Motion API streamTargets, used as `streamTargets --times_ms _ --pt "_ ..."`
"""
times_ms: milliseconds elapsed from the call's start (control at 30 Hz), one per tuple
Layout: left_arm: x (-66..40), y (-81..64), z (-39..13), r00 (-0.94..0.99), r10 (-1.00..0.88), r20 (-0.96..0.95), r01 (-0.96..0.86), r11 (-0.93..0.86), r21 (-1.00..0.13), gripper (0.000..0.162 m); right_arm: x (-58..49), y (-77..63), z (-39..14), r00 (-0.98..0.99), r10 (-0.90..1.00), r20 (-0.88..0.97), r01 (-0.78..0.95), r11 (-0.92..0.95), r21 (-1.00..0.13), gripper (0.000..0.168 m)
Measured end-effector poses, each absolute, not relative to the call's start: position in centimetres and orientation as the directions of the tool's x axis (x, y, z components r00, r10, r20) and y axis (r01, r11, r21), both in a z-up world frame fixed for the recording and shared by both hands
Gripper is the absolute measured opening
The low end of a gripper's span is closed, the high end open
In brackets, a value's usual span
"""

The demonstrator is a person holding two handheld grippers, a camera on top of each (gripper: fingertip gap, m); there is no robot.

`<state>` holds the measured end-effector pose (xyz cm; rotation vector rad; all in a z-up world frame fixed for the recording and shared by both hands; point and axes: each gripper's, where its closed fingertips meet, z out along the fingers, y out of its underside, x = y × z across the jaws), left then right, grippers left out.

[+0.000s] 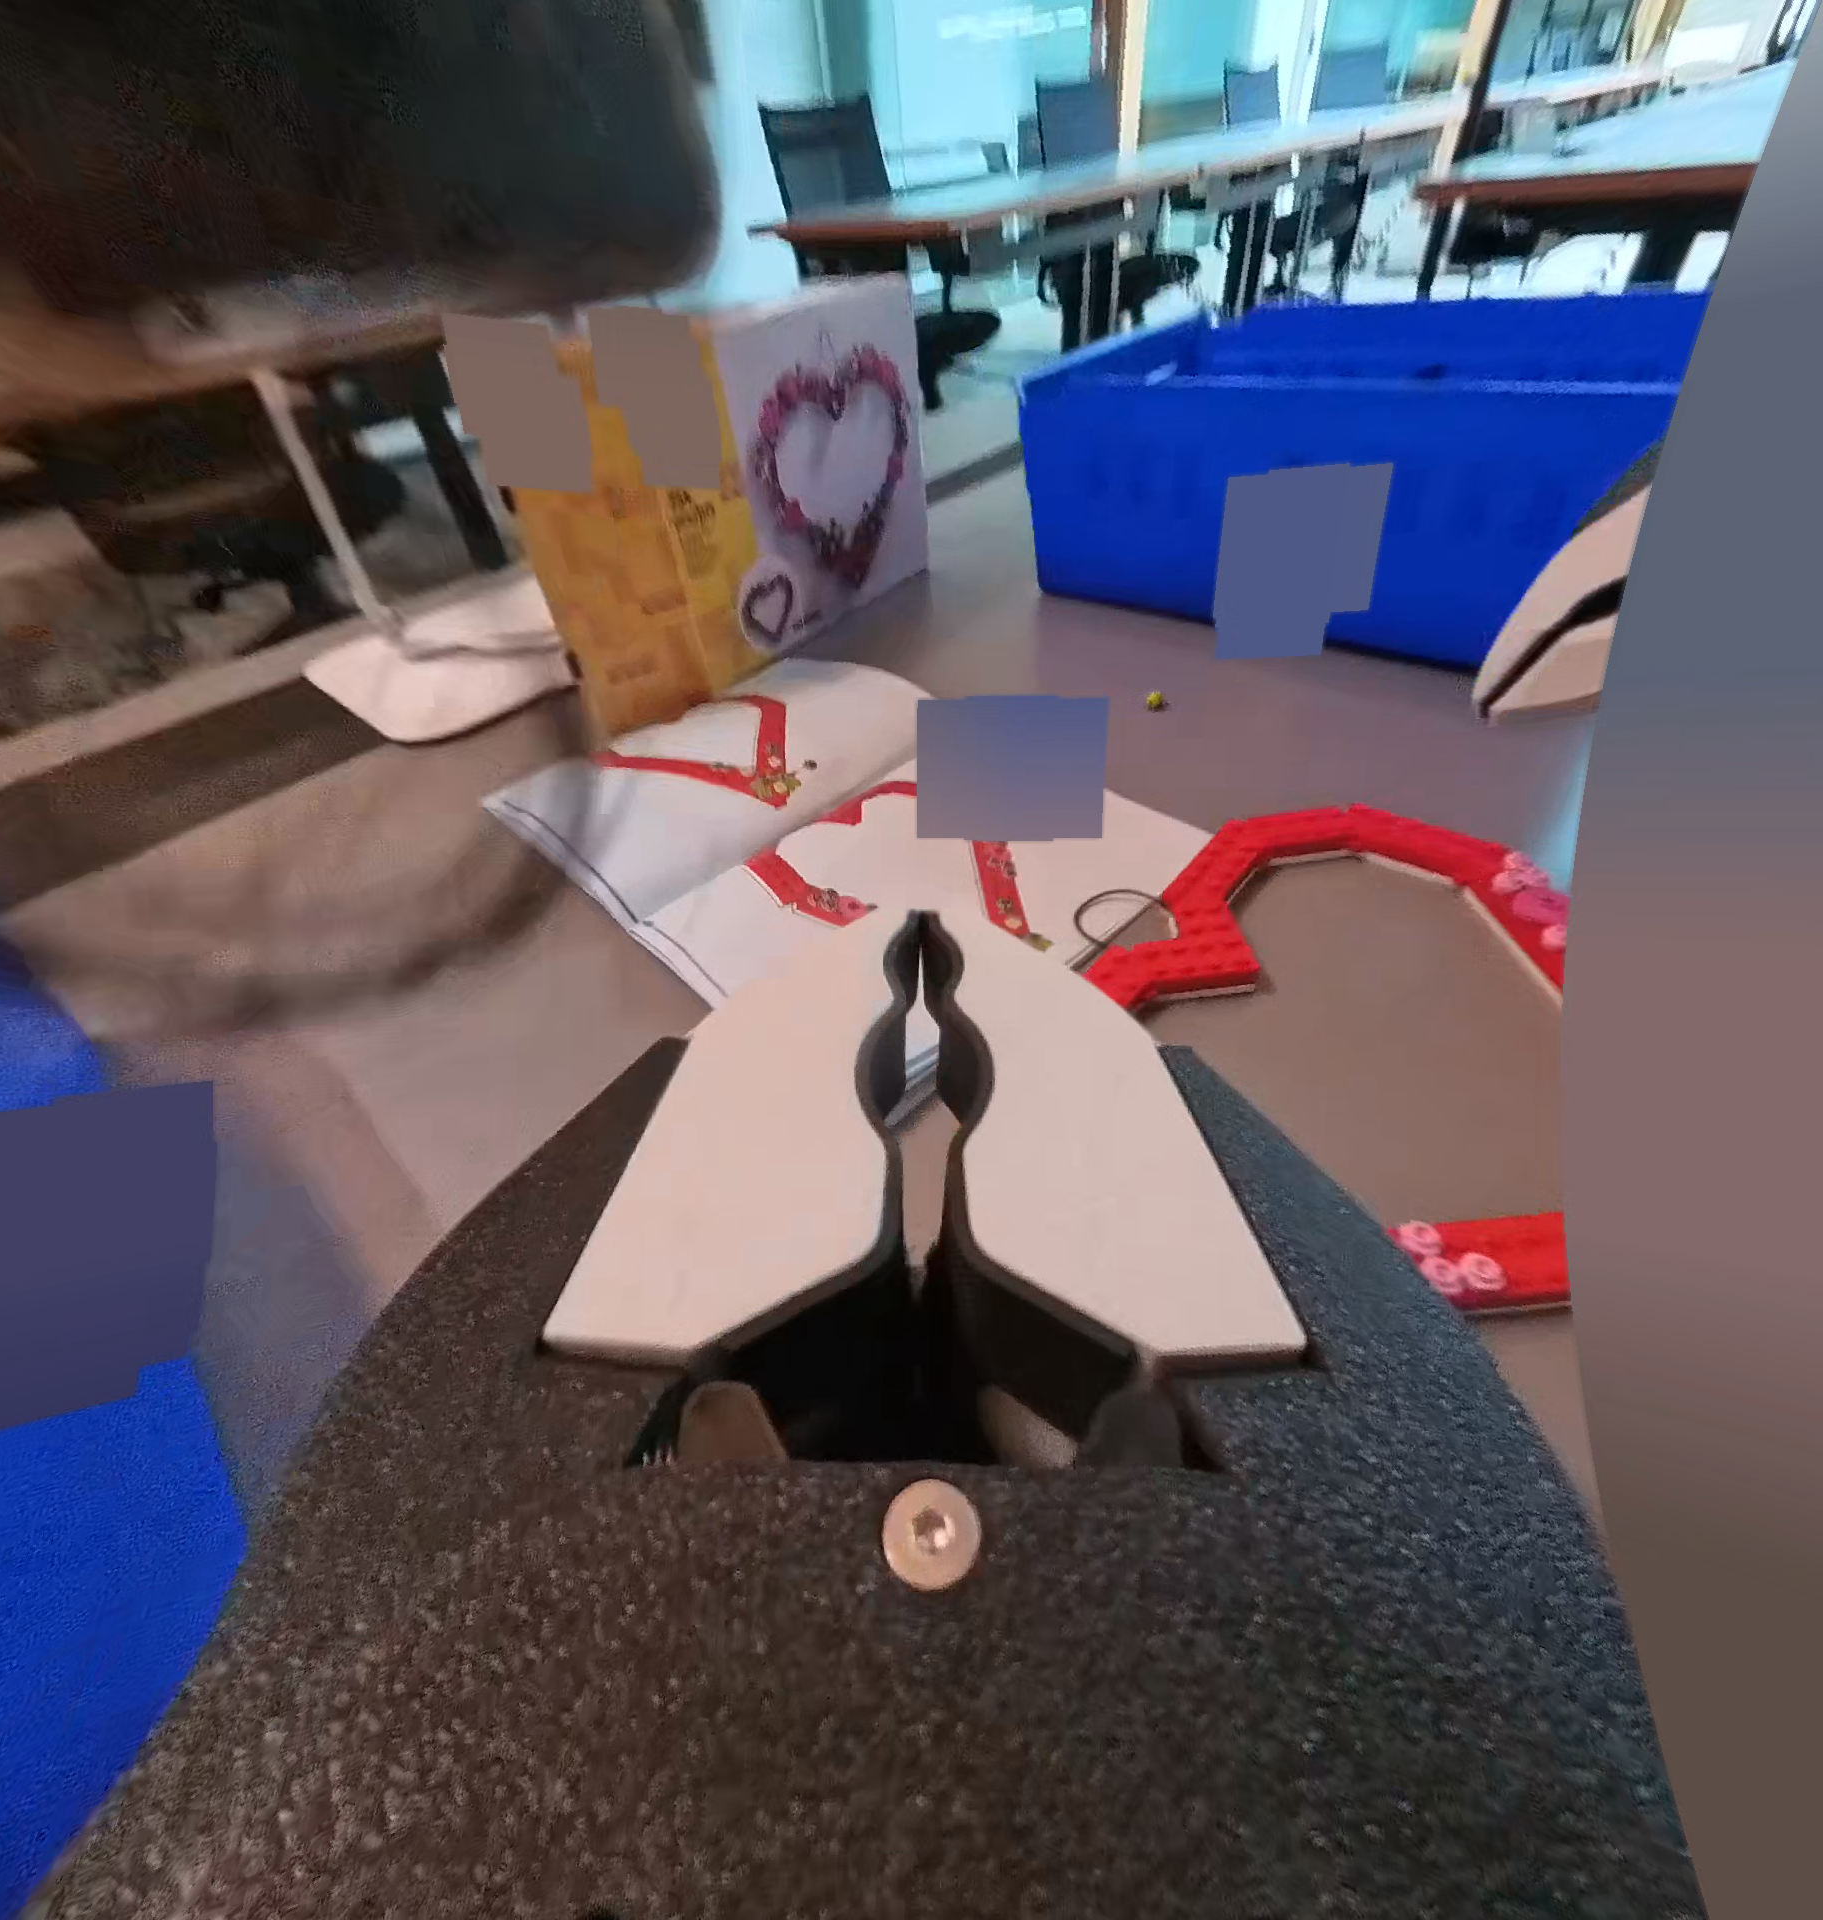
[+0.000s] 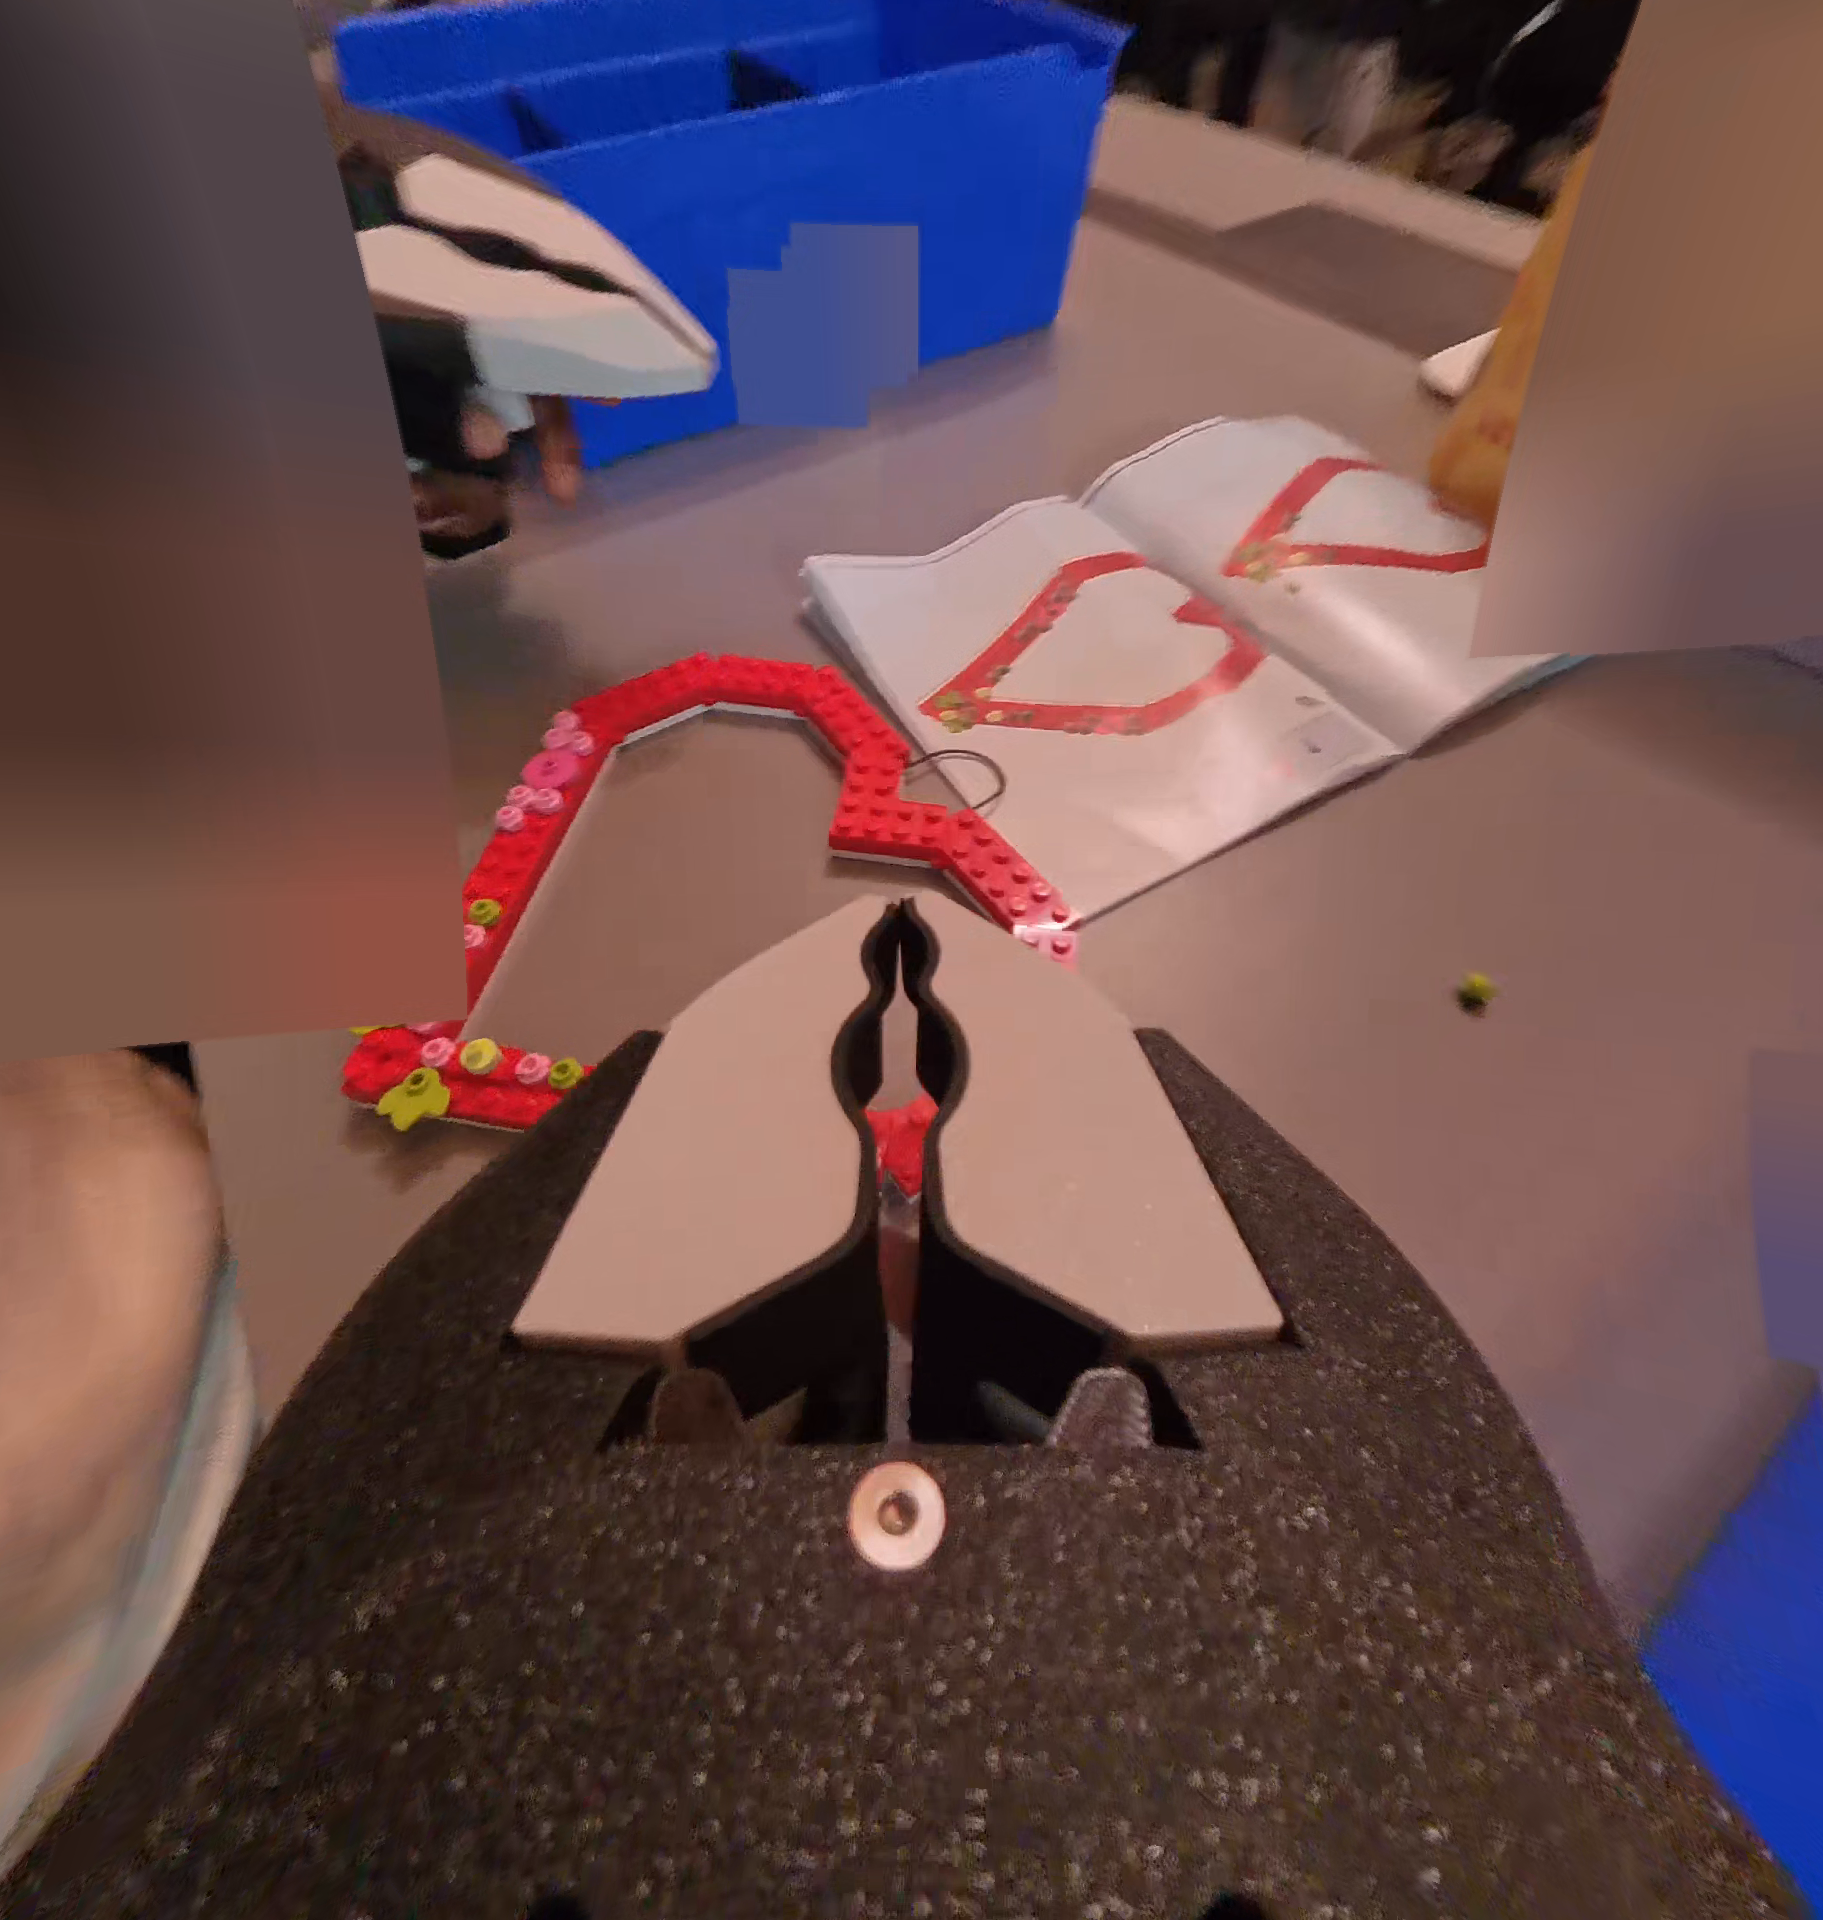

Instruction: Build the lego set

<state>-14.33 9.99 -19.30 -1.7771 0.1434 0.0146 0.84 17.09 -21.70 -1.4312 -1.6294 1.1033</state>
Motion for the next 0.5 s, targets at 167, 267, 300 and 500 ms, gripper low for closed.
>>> streamTargets --times_ms 167,267,300,500 --pt "-14.8 13.0 -21.4 0.992 -0.129 -0.004 -0.048 -0.346 -0.937 0.0 -1.8 18.7 -22.5 -0.175 0.984 -0.023 0.459 0.061 -0.887 0.0" --pt "-15.5 13.7 -22.8 0.994 -0.103 -0.028 -0.067 -0.406 -0.911 0.003 -2.7 20.2 -23.4 -0.126 0.992 -0.003 0.478 0.058 -0.877 0.007" --pt "-15.5 13.8 -23.4 0.993 -0.105 -0.045 -0.086 -0.424 -0.902 0.003 -2.8 20.8 -23.7 -0.104 0.995 -0.004 0.487 0.048 -0.872 0.008" --pt "-15.4 13.9 -25.0 0.988 -0.125 -0.094 -0.144 -0.499 -0.854 0.001 -3.0 23.1 -25.1 -0.028 1.0 -0.013 0.493 0.003 -0.87 0.0"
